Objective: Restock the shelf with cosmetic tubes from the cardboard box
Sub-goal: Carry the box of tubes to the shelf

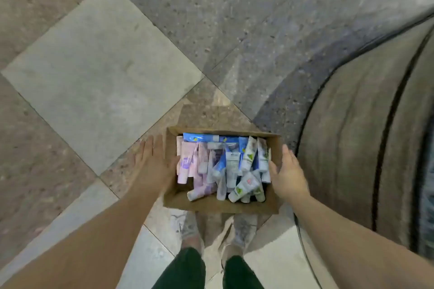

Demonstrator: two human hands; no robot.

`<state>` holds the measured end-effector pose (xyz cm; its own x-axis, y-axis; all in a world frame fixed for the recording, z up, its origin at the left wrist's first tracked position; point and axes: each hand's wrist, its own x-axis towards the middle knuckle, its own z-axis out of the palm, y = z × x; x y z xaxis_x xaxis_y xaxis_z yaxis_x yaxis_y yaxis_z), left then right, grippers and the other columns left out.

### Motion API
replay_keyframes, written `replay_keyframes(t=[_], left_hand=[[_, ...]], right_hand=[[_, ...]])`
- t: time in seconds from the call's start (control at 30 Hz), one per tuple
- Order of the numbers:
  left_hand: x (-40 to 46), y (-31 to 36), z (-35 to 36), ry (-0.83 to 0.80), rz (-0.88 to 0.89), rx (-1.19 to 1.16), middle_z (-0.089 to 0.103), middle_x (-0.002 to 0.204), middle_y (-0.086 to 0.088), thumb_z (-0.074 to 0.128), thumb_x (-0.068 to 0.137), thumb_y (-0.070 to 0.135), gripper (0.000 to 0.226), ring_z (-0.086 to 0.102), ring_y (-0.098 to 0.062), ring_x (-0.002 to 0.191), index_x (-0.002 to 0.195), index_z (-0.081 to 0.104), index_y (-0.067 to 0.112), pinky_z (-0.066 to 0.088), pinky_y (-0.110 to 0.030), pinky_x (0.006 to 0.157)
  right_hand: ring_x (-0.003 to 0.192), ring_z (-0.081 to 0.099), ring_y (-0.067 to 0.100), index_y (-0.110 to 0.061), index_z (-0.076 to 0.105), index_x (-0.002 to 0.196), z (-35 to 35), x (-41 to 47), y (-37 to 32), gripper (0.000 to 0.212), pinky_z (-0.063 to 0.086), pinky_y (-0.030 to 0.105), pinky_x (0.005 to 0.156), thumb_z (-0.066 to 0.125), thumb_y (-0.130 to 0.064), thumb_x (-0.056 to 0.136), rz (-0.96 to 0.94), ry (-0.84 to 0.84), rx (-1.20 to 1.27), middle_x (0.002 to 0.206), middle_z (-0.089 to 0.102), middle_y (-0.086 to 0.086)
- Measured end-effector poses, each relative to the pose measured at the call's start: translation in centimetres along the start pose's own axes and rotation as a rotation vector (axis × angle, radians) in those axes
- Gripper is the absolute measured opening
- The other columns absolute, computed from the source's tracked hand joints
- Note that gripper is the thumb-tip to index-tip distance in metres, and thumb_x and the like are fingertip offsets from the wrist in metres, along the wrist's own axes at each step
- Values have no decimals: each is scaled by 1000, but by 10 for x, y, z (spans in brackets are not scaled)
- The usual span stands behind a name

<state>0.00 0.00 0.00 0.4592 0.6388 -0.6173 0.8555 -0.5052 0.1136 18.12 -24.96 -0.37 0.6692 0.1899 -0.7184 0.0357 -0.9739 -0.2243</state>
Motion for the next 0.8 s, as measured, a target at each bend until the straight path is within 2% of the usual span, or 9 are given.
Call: replay_keyframes(t=[0.1,0.17,0.23,0.3,0.4,0.47,0.57,0.7,0.8], left_hand=[[23,-26,56,-78,-109,-131,2,163,-3,42,96,50,77,1,-22,150,154,2,21,3,-42,120],[33,-42,88,-108,-161,-167,2,163,-3,47,94,50,82,7,-25,149,154,0,21,10,-46,120],[38,-49,110,-137,-228,-216,15,161,-7,53,93,43,84,25,-32,144,154,-1,22,24,-48,115],[44,-51,125,-172,-300,-250,41,149,-14,55,94,34,81,46,-38,129,154,2,20,38,-46,102],[59,-55,143,-200,-358,-286,55,135,-18,58,93,23,62,53,-39,120,148,30,12,42,-44,98],[69,-59,147,-223,-394,-283,58,128,-21,58,93,20,49,54,-40,116,138,44,6,42,-44,95],[78,-63,141,-256,-382,-258,62,117,-20,57,93,19,37,58,-37,102,126,53,3,47,-42,85],[71,-64,117,-261,-388,-258,65,99,-16,55,90,16,23,61,-33,85,110,58,5,55,-43,77],[52,-62,81,-265,-401,-270,67,90,-12,57,88,21,20,64,-32,80,104,60,11,56,-38,69]], right_hand=[[146,18,20,-24,3,154,44,27,32,72,27,40,113,43,-44,98,115,0,14,162,10,-1],[145,21,22,-24,3,154,67,39,50,74,29,40,112,49,-38,98,183,10,63,161,12,-1],[141,31,27,-26,4,154,84,52,63,74,34,42,108,51,-32,97,266,35,105,159,20,1],[132,43,32,-26,10,154,93,63,71,69,39,41,102,50,-28,98,336,14,138,154,33,6],[119,52,35,-20,35,146,102,81,86,50,43,39,98,49,-26,98,401,-14,203,137,52,11],[114,54,34,-20,43,142,104,89,94,45,46,42,98,49,-29,98,434,-33,239,130,57,11],[108,57,31,-19,50,136,99,90,97,39,49,41,94,47,-30,99,430,-54,244,121,61,10],[99,59,28,-19,57,129,74,74,86,33,51,39,89,48,-30,99,405,-83,243,112,63,7],[100,59,27,-20,58,127,40,50,71,32,51,39,90,47,-29,99,363,-89,246,113,64,6]])
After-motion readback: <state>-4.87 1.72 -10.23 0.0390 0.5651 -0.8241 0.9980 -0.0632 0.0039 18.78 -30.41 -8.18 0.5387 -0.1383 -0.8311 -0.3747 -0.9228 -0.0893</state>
